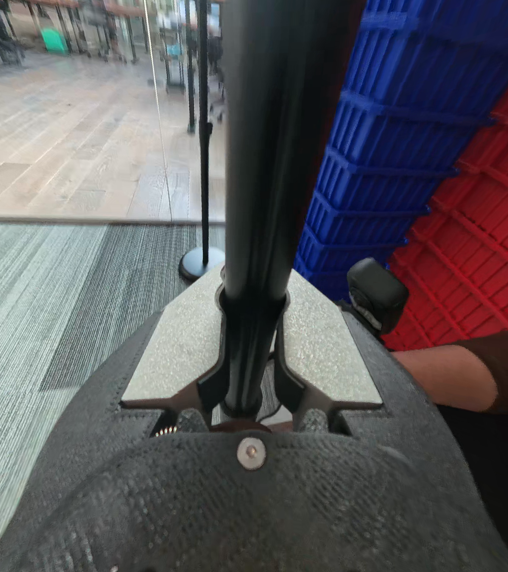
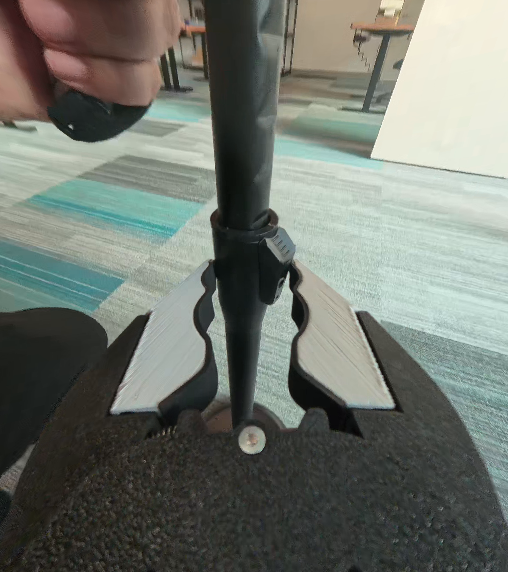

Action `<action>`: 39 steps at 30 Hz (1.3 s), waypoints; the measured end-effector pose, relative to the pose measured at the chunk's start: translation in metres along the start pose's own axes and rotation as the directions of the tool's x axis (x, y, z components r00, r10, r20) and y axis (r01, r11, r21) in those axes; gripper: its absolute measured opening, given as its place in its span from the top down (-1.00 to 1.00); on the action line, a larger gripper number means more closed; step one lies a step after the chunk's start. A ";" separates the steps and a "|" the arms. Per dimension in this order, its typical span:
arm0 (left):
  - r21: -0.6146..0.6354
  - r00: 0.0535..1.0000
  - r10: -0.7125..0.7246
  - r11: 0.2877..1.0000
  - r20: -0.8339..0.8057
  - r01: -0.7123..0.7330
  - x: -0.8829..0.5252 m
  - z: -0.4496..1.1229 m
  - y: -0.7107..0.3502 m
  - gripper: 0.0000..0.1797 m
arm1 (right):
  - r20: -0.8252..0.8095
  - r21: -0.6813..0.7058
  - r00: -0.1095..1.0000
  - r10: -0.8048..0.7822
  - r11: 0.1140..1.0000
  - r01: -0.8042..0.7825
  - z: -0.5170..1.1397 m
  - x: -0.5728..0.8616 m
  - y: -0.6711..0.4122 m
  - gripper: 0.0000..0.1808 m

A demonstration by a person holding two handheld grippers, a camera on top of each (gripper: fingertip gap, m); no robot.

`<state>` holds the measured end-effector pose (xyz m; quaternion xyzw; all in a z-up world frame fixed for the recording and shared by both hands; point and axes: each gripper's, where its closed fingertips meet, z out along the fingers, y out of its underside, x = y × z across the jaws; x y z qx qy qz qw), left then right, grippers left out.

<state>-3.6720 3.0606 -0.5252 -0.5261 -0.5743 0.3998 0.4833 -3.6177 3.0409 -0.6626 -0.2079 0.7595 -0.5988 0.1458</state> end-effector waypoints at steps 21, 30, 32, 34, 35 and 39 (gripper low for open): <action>0.063 0.996 0.041 0.997 -0.077 -0.036 0.007 0.009 0.000 0.69 | 0.101 0.085 0.995 0.012 0.996 -0.021 -0.009 0.003 0.003 0.50; 0.004 0.974 0.082 0.997 -0.212 -0.083 0.024 -0.002 0.007 0.69 | 0.384 0.190 0.922 0.052 0.973 -0.134 -0.047 0.006 -0.004 0.89; -0.029 0.959 0.078 0.996 -0.272 -0.089 0.020 -0.003 0.007 0.70 | 0.400 0.239 0.913 0.086 0.951 -0.195 -0.049 0.013 -0.014 0.81; -0.023 0.928 0.080 0.995 -0.363 -0.095 0.017 -0.004 0.006 0.70 | 0.379 0.175 0.917 0.127 0.963 -0.205 -0.033 0.015 -0.004 0.38; -0.008 0.905 0.086 0.995 -0.418 -0.098 0.017 -0.007 0.004 0.71 | 0.388 0.125 0.913 0.126 0.974 -0.188 -0.024 0.009 0.006 0.34; 0.047 0.829 0.102 0.995 -0.550 -0.091 0.013 -0.017 0.000 0.72 | 0.322 0.084 0.946 0.051 0.993 -0.082 0.005 -0.014 0.015 0.50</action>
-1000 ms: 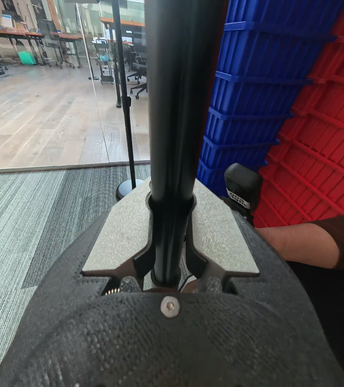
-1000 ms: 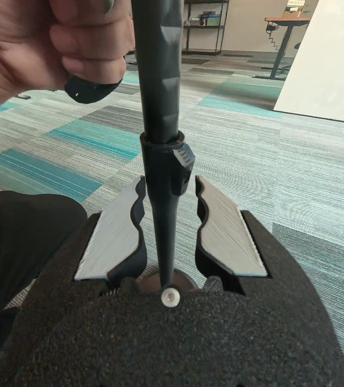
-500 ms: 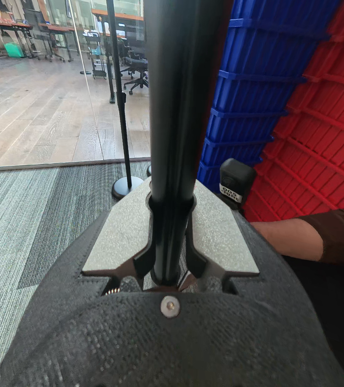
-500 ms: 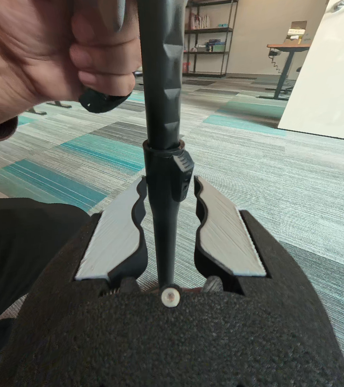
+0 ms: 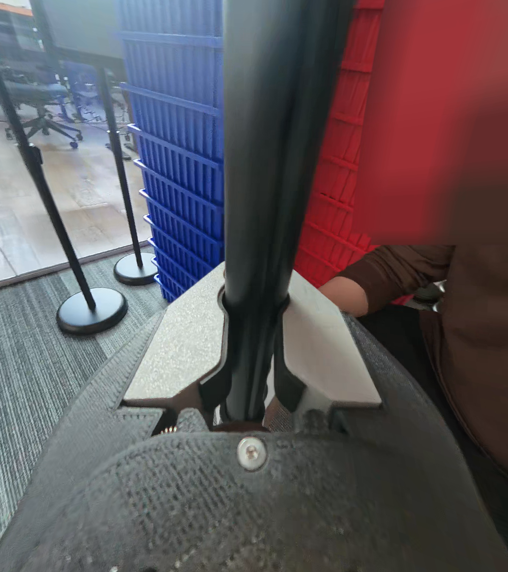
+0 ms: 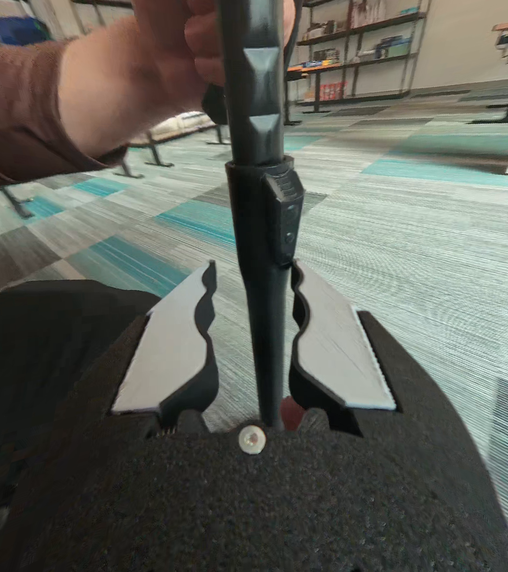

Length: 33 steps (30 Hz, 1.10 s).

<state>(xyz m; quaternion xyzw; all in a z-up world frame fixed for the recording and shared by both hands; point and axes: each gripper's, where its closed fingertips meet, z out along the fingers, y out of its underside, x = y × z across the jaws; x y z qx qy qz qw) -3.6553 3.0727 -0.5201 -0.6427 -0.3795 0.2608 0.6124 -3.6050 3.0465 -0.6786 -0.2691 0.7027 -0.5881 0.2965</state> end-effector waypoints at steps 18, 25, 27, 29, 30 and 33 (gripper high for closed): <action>0.056 0.937 0.004 0.998 -0.349 0.017 0.099 -0.058 0.013 0.71 | 0.226 -0.014 0.974 -0.029 0.999 0.033 0.034 -0.090 -0.005 0.63; 0.017 0.989 0.035 0.999 0.144 -0.038 0.077 -0.053 0.018 0.72 | 0.511 0.027 0.829 0.227 0.960 -0.279 0.035 -0.091 -0.026 0.49; 0.031 0.959 -0.010 1.000 0.284 0.001 0.068 -0.055 0.019 0.71 | 0.571 0.045 0.781 0.254 0.940 -0.339 0.035 -0.093 -0.029 0.54; -0.010 0.929 0.011 1.000 0.370 -0.008 0.067 -0.054 0.022 0.71 | 0.633 0.021 0.707 0.314 0.907 -0.422 0.033 -0.094 -0.031 0.54; -0.032 0.919 0.015 0.999 0.394 -0.002 0.067 -0.054 0.024 0.71 | 0.654 -0.001 0.676 0.340 0.893 -0.449 0.033 -0.094 -0.031 0.53; -0.053 0.899 -0.016 0.998 0.439 0.044 0.062 -0.056 0.026 0.71 | 0.657 -0.055 0.615 0.436 0.841 -0.538 0.038 -0.095 -0.035 0.50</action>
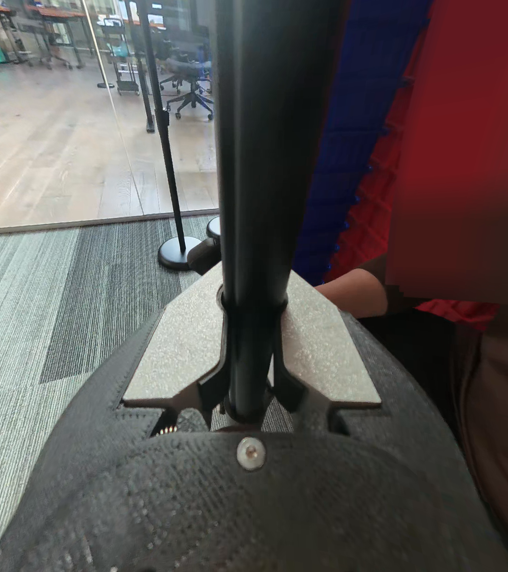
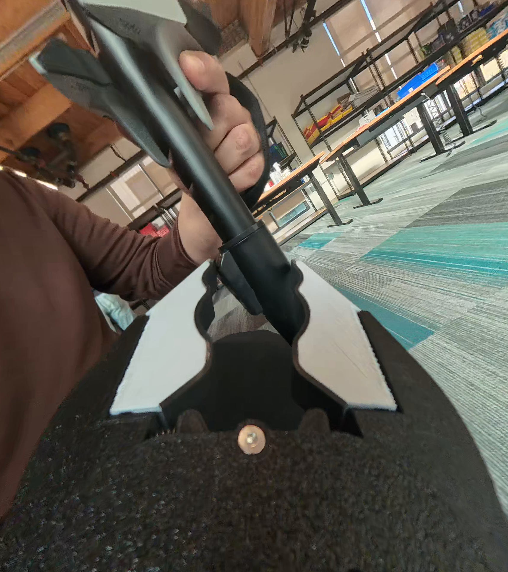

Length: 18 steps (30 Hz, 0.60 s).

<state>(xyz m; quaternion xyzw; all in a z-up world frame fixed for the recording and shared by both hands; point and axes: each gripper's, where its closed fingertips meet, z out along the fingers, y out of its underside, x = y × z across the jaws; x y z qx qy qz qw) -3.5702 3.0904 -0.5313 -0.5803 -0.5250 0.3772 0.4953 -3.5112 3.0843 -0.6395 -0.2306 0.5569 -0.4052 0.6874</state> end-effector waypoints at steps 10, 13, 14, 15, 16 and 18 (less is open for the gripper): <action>0.018 0.998 -0.027 1.000 0.049 0.026 -0.003 0.000 -0.002 0.72 | -0.095 -0.009 0.995 -0.002 1.000 0.001 0.002 0.001 -0.002 0.55; -0.010 0.999 -0.006 1.000 0.052 0.006 -0.001 0.001 -0.003 0.73 | -0.117 -0.046 0.989 -0.086 0.996 0.081 0.000 -0.001 -0.002 0.58; -0.022 0.999 0.004 1.000 0.043 -0.003 0.001 0.002 -0.002 0.72 | -0.120 -0.063 0.984 -0.132 0.990 0.125 -0.001 -0.002 -0.002 0.59; -0.037 0.999 0.018 0.999 0.035 -0.017 0.003 0.003 -0.002 0.72 | -0.123 -0.082 0.973 -0.194 0.979 0.184 -0.003 -0.005 -0.002 0.60; -0.054 0.999 0.032 0.998 0.033 -0.030 0.005 0.003 -0.001 0.72 | -0.121 -0.095 0.962 -0.246 0.967 0.235 -0.005 -0.008 -0.003 0.64; -0.065 0.999 0.035 0.997 0.035 -0.032 0.004 0.002 0.000 0.72 | -0.116 -0.125 0.936 -0.333 0.939 0.319 -0.009 -0.010 0.000 0.64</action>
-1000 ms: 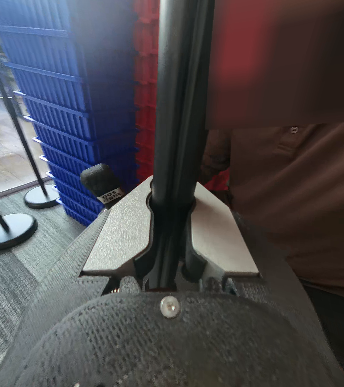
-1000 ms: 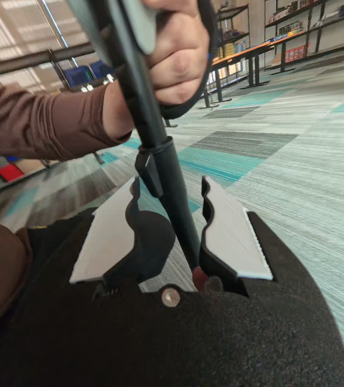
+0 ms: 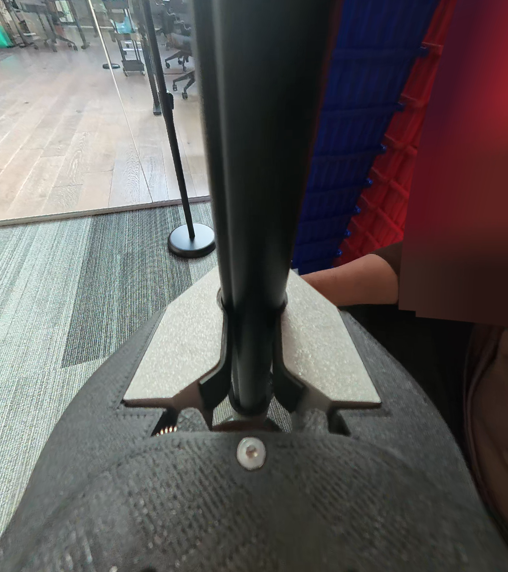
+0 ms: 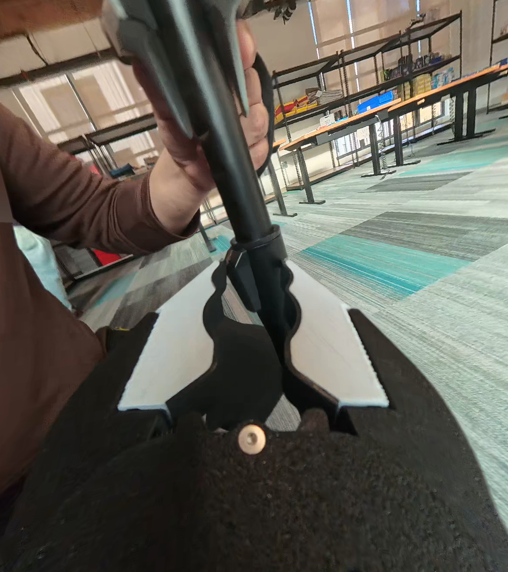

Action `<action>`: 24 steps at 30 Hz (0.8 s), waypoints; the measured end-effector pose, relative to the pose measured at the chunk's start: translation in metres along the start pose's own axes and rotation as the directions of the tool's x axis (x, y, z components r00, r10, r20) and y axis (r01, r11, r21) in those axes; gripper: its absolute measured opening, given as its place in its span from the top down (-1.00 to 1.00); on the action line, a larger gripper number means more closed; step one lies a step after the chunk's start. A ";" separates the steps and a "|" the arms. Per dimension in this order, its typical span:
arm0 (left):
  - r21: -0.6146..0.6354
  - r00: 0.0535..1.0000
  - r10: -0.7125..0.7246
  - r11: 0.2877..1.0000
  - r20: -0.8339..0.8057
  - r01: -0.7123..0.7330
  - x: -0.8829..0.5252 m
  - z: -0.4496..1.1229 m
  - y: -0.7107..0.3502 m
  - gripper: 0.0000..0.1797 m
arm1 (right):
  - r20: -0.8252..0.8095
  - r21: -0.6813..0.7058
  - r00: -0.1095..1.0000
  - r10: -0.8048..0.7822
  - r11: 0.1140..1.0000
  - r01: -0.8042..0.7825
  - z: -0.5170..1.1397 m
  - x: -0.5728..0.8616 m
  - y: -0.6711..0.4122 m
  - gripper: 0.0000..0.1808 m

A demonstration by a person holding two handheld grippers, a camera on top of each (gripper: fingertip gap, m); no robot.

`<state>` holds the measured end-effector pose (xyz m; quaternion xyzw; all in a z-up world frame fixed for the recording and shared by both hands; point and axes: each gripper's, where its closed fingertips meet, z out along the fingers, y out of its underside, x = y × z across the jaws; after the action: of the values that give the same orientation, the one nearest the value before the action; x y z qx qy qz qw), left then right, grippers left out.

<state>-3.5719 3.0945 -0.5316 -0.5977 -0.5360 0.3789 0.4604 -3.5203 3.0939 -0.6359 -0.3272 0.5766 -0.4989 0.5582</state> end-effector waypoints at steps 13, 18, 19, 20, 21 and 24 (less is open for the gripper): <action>0.046 0.999 -0.036 0.998 -0.018 0.036 -0.004 -0.003 0.001 0.71 | 0.074 -0.095 0.996 -0.052 0.994 0.059 0.009 0.015 0.026 0.58; 0.039 0.999 -0.033 0.999 0.024 0.032 -0.008 -0.002 0.001 0.72 | -0.078 -0.175 0.991 -0.107 0.980 0.093 0.006 0.016 0.026 0.61; 0.033 1.000 -0.023 0.999 0.020 0.023 -0.006 -0.002 0.001 0.72 | -0.136 -0.208 0.982 -0.133 0.973 0.103 0.004 0.016 0.024 0.63; 0.027 1.000 -0.019 0.999 0.024 0.018 -0.006 -0.001 0.002 0.72 | -0.203 -0.229 0.966 -0.161 0.967 0.113 0.003 0.016 0.021 0.59; 0.020 0.999 -0.021 1.000 0.031 0.020 -0.006 -0.001 0.002 0.72 | -0.267 -0.235 0.944 -0.194 0.963 0.131 0.002 0.013 0.014 0.45; 0.012 0.999 -0.025 1.000 0.040 0.025 -0.007 0.000 0.002 0.72 | -0.423 -0.240 0.853 -0.305 0.946 0.219 0.004 -0.001 -0.003 0.68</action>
<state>-3.5719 3.0874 -0.5339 -0.5806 -0.5504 0.3880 0.4577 -3.5172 3.0933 -0.6321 -0.3271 0.6841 -0.5779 0.3018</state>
